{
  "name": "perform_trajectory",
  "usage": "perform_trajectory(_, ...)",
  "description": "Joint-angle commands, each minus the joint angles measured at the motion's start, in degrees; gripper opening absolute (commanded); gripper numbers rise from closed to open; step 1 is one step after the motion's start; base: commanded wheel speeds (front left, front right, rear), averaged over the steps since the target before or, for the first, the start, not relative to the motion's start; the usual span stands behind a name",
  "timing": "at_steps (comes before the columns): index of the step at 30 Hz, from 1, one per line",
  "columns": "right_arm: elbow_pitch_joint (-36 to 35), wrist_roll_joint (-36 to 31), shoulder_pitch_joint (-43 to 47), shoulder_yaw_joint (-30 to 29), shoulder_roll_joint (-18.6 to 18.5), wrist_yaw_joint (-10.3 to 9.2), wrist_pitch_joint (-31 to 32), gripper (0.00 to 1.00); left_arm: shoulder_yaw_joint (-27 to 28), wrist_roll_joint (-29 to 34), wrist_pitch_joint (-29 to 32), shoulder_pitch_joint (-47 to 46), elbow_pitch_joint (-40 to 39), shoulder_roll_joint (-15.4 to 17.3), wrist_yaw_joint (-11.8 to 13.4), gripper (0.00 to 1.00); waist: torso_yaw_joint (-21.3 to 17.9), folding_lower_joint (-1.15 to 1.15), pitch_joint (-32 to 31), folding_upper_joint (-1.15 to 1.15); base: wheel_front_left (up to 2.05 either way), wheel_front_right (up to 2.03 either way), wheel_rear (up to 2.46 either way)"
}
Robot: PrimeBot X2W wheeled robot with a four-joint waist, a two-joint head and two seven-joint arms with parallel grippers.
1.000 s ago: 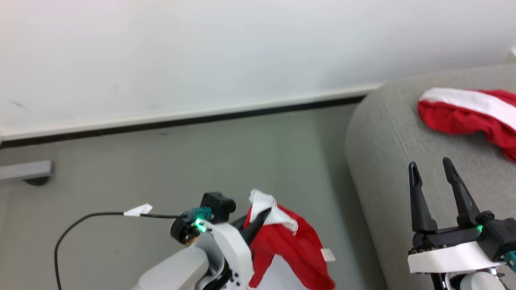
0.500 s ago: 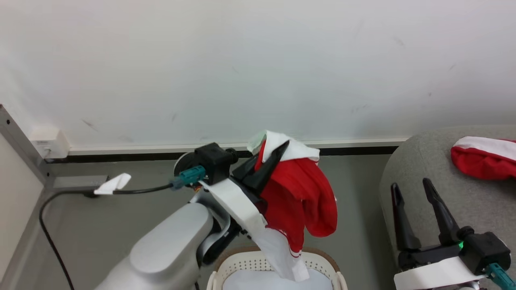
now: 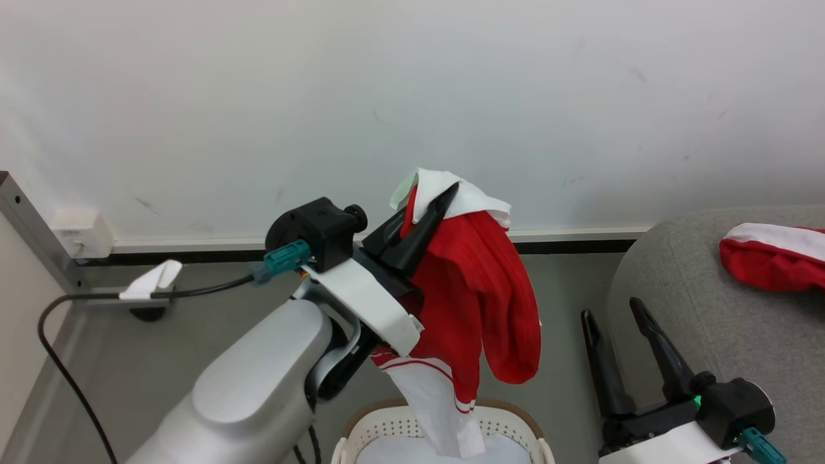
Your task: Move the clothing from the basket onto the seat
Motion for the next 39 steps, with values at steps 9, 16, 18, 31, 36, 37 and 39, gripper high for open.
perform_trajectory(9, 1.7, 0.76, -1.74, 7.5, -1.66, -0.13, -0.11, 1.0, 0.38, 0.36, -0.04, 1.17, 0.07, -0.87, -0.11, 0.0, 0.32, 0.01, 0.27, 0.0, 0.0, 0.0, 0.0)
perform_trajectory(16, 5.14, 2.32, -4.78, 13.68, -2.14, -0.14, -0.11, 1.0, -0.94, 0.46, -0.04, 1.57, 1.11, -2.39, -1.0, 0.0, 2.2, 0.01, 0.11, 0.0, 0.0, 0.0, 0.0)
perform_trajectory(18, 6.62, 2.92, -5.8, 15.33, -2.09, -0.13, -0.11, 1.0, -1.53, 0.47, -0.02, 1.72, 1.33, -2.98, -1.3, 0.0, 3.04, 0.01, -0.08, 0.0, 0.0, 0.0, 0.0)
perform_trajectory(31, 15.81, 3.44, -10.27, 17.44, -1.43, -0.13, -0.11, 1.0, -7.3, 0.19, 1.83, 2.59, 0.91, -6.84, -3.12, 0.0, 9.8, 0.01, -1.75, 0.0, 0.0, 0.0, 0.0)
perform_trajectory(36, 18.91, 3.58, -11.67, 16.64, -0.97, -0.14, -0.11, 1.0, -8.82, 0.17, 2.71, 2.61, -0.61, -7.57, -3.39, 0.0, 11.53, 0.01, -1.91, 0.0, 0.0, 0.0, 0.0)
perform_trajectory(37, 19.72, 3.65, -11.89, 16.54, -0.92, -0.13, -0.11, 1.0, -8.96, 0.1, 2.72, 2.61, -0.87, -7.61, -3.41, 0.0, 11.77, 0.01, -1.91, 0.0, 0.0, 0.0, 0.0)
perform_trajectory(39, 20.91, 3.69, -12.59, 16.43, -0.81, -0.13, -0.11, 0.15, -9.14, 0.02, 2.92, 2.61, -1.19, -7.52, -3.4, 0.0, 12.13, 0.01, -1.88, 0.0, 0.0, 0.0, 0.0)
